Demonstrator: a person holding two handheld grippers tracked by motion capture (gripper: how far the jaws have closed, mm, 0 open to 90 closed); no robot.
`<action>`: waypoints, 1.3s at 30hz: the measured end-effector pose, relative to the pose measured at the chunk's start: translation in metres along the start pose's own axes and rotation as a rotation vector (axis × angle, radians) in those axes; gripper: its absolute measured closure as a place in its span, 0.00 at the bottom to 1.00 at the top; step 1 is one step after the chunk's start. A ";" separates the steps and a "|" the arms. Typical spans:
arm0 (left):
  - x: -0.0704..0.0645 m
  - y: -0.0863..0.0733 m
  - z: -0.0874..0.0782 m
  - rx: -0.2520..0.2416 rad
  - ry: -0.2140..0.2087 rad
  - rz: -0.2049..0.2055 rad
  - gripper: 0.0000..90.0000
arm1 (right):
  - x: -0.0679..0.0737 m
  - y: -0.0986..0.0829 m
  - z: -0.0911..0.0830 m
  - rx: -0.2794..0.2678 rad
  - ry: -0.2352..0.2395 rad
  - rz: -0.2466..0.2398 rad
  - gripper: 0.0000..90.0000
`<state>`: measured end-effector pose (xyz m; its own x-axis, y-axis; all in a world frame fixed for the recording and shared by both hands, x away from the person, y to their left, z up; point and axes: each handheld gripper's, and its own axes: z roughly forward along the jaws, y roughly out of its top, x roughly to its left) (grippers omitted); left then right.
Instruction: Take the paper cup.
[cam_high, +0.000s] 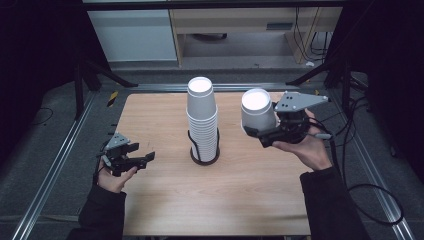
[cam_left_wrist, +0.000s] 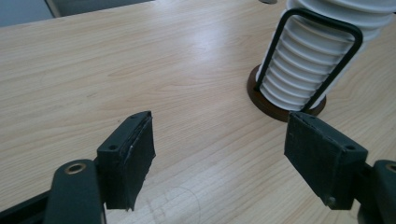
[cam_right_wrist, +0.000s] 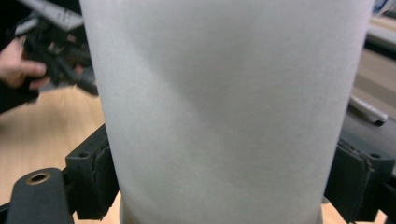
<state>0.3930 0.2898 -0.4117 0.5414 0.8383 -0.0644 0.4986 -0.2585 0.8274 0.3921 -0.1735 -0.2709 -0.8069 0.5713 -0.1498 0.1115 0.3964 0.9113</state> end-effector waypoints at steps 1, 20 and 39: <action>0.000 0.000 0.000 0.000 0.000 0.000 0.26 | 0.000 0.000 0.000 0.000 0.000 0.000 0.15; -0.041 0.007 0.007 0.033 -0.231 0.196 0.26 | 0.028 -0.062 0.032 0.245 0.294 -0.139 0.15; -0.085 0.020 0.006 0.036 -0.419 0.346 0.23 | 0.050 -0.073 0.067 0.344 0.450 -0.214 0.15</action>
<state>0.3614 0.2101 -0.3928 0.8979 0.4399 -0.0147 0.2624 -0.5082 0.8203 0.3828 -0.1254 -0.3706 -0.9899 0.1231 -0.0705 0.0404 0.7211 0.6916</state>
